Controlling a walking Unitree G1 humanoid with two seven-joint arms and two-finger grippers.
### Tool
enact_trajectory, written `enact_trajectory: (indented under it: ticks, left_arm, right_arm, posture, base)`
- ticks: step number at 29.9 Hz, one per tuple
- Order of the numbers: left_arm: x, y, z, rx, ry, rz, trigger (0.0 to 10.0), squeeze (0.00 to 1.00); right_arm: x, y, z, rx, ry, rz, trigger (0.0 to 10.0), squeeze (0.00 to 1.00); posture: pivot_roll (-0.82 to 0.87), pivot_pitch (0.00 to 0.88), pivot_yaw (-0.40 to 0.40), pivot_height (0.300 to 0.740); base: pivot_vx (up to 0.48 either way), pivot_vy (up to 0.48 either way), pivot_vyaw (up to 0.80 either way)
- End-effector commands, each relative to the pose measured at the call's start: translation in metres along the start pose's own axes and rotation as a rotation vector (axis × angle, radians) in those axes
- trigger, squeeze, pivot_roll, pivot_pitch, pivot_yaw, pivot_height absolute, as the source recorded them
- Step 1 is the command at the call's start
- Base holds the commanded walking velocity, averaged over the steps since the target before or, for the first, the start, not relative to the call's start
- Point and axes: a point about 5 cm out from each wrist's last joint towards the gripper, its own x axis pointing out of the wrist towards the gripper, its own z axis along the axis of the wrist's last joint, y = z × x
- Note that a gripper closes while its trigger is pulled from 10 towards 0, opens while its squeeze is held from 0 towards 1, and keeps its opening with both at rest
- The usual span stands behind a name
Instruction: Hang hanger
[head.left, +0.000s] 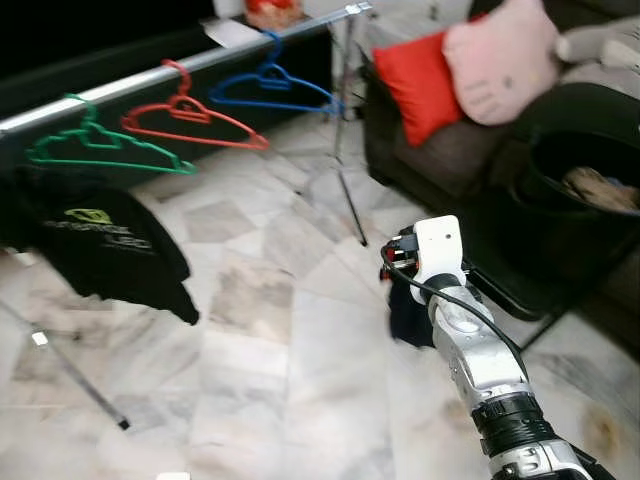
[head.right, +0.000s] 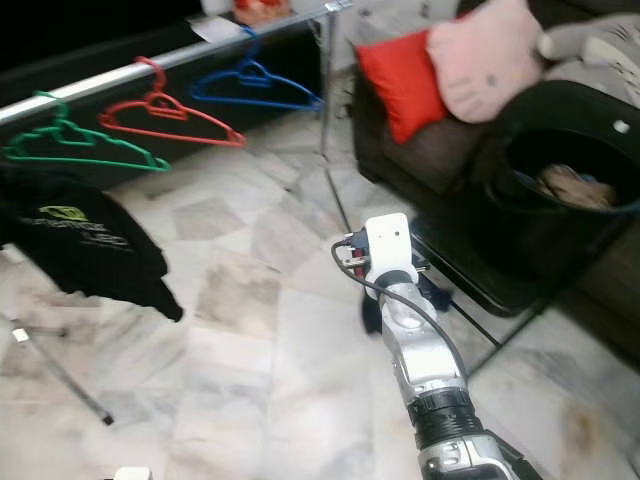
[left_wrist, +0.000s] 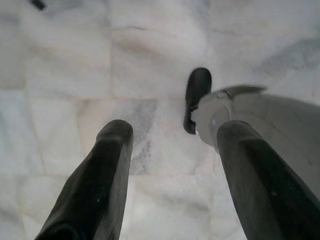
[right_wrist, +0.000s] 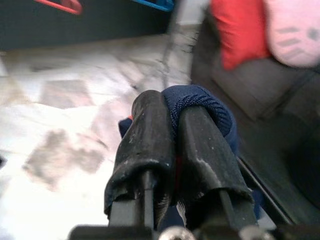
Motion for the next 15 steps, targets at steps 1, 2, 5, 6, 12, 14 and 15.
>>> enact_trajectory:
  ticks: [1, 2, 5, 6, 12, 14, 15]
  left_arm:
    - [-0.003, 0.000, -0.016, 0.003, 0.064, 0.001, 10.0, 0.00]
    - [-0.003, -0.001, -0.016, 0.002, 0.064, 0.000, 10.0, 0.00]
    - [-0.003, -0.001, -0.016, 0.002, 0.063, -0.001, 10.0, 0.00]
    - [-0.003, -0.001, -0.016, 0.002, 0.063, -0.001, 10.0, 0.00]
    - [-0.003, 0.000, -0.015, 0.008, 0.051, -0.009, 10.0, 0.00]
    - [-0.003, 0.003, -0.012, 0.015, 0.039, -0.011, 10.0, 0.00]
    - [-0.003, 0.004, -0.011, 0.017, 0.035, -0.011, 10.0, 0.00]
  right_arm:
    - [0.000, 0.000, -0.003, -0.023, 0.010, 0.019, 10.0, 0.00]
    - [0.000, 0.000, -0.005, -0.038, 0.020, 0.036, 10.0, 0.00]
    - [0.001, 0.000, -0.006, -0.064, 0.029, 0.055, 10.0, 0.00]
    - [0.001, 0.000, -0.007, -0.067, 0.031, 0.058, 10.0, 0.00]
    - [0.003, -0.005, -0.010, -0.108, 0.059, 0.088, 10.0, 0.00]
    - [0.003, -0.005, -0.014, -0.130, 0.076, 0.112, 10.0, 0.00]
    - [0.003, -0.006, -0.014, -0.137, 0.081, 0.119, 10.0, 0.00]
  posture:
    - [0.00, 0.175, 0.007, 0.740]
    - [0.00, 0.173, 0.006, 0.740]
    - [0.00, 0.173, 0.004, 0.740]
    - [0.00, 0.173, 0.004, 0.740]
    - [0.00, 0.172, 0.000, 0.740]
    - [0.00, 0.172, -0.001, 0.740]
    - [0.00, 0.172, -0.001, 0.740]
  base:
    - [0.000, 0.000, 0.77]
    - [0.000, 0.000, 0.77]
    - [0.000, 0.000, 0.77]
    - [0.000, 0.000, 0.77]
    - [0.000, 0.000, 0.77]
    - [0.000, 0.000, 0.77]
    - [0.000, 0.000, 0.77]
